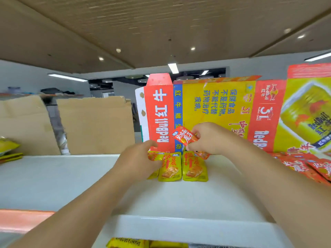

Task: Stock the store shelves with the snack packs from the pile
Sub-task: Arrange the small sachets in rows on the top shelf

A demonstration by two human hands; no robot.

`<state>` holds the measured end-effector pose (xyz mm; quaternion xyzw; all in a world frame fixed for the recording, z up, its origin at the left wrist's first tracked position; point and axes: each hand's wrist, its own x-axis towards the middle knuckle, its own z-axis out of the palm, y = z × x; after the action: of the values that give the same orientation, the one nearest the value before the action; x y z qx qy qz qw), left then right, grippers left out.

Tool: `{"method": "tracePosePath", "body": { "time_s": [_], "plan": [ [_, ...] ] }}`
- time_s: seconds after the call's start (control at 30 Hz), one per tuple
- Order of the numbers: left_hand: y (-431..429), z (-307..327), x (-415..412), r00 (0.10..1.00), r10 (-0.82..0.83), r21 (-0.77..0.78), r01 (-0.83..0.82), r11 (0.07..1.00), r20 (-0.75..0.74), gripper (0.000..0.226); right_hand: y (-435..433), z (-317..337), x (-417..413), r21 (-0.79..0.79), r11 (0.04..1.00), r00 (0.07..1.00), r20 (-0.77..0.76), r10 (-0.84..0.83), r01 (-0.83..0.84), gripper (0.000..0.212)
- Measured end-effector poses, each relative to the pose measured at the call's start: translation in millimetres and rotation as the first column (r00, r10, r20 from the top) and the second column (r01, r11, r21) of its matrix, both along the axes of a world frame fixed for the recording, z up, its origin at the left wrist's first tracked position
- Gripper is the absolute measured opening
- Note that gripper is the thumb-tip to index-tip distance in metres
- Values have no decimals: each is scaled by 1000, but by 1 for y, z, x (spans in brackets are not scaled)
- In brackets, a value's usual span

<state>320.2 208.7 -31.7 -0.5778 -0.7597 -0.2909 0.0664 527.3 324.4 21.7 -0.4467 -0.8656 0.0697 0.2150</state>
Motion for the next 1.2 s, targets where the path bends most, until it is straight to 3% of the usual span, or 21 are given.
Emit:
{"method": "tracePosePath", "body": {
  "time_s": [0.23,0.37,0.97,1.07,1.2],
  "plan": [
    [1,-24,4,982,148,-62,-156,986,-116,46,15,-15,1,-35,998,998,-2,60,-60,49],
    [4,-28,2,974,169,-117,-187,975,-154,44,14,-25,10,-60,993,994,49,101,-98,42],
    [13,-31,2,981,133,-95,-147,985,-141,61,12,-28,10,-96,992,995,53,90,-85,51],
    [9,-25,9,981,75,-8,-78,997,-178,59,9,-26,10,-117,992,998,27,58,-55,51],
    [12,-12,30,966,-64,50,79,996,-250,56,3,-13,22,-78,997,1000,-16,-16,14,33]
  ]
}}
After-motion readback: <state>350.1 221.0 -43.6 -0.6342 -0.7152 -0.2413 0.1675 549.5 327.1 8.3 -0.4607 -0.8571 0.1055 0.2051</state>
